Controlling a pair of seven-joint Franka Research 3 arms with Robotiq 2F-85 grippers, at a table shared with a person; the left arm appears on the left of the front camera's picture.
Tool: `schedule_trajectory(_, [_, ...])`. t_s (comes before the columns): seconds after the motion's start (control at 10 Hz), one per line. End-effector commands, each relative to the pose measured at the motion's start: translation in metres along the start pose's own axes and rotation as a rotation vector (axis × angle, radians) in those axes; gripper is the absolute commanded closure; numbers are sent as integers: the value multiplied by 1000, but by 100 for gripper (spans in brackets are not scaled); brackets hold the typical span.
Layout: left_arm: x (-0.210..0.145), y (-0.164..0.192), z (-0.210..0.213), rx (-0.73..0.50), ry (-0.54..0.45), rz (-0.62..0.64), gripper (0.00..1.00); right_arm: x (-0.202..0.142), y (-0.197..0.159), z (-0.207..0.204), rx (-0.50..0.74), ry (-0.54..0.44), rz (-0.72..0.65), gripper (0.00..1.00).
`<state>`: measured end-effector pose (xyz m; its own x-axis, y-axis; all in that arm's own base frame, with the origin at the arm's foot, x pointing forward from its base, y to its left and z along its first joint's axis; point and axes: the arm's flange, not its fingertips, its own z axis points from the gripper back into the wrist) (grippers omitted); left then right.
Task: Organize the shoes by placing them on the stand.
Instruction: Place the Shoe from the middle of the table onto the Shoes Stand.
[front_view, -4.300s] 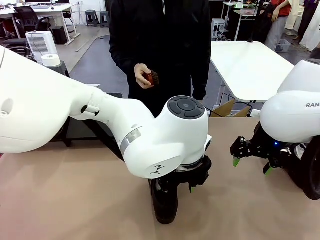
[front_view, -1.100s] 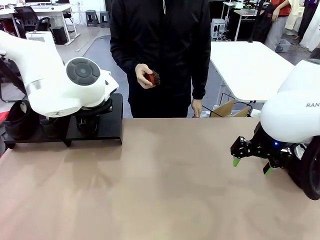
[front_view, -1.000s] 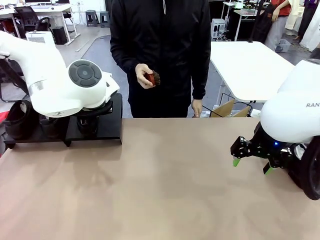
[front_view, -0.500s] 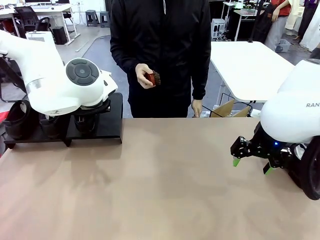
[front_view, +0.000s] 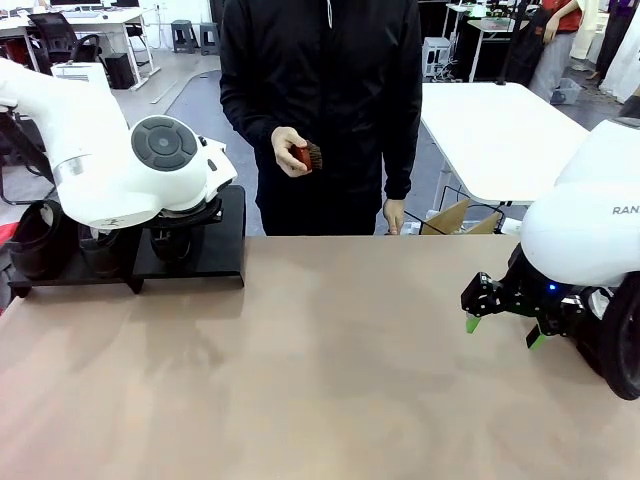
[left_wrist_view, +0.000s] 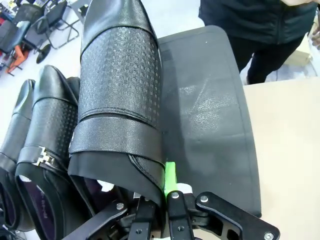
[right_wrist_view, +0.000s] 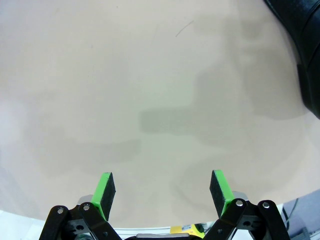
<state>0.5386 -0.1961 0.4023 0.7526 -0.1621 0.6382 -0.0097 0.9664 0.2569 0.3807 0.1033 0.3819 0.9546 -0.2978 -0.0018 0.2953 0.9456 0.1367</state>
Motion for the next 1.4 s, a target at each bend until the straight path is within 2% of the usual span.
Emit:
schedule_trajectory(0.0, [7, 2, -3, 31, -23, -27, 100, 0, 1, 1, 1, -4, -1, 0])
schedule_trajectory(0.1, [7, 3, -2, 28, -31, -61, 85, 0, 1, 1, 1, -4, -1, 0])
schedule_trajectory(0.5, [10, 8, -4, 32, -24, -81, 8, 0, 1, 1, 1, -4, -1, 0])
schedule_trajectory(0.6, [11, 9, -1, 38, -30, -64, 0, 0, 1, 1, 1, -4, -1, 0])
schedule_trajectory(0.9, [12, 27, 24, 75, -49, 32, 2, 0, 1, 1, 1, -4, -1, 0])
schedule_trajectory(1.1, [11, 49, 49, 118, -97, 126, 2, 0, 1, 1, 1, -4, -1, 0])
schedule_trajectory(1.2, [20, 25, 21, 61, -47, 23, 2, 0, 1, 1, 1, -4, -1, 0])
schedule_trajectory(1.3, [20, 25, 21, 61, -47, 23, 2, 0, 1, 1, 1, -4, -1, 0])
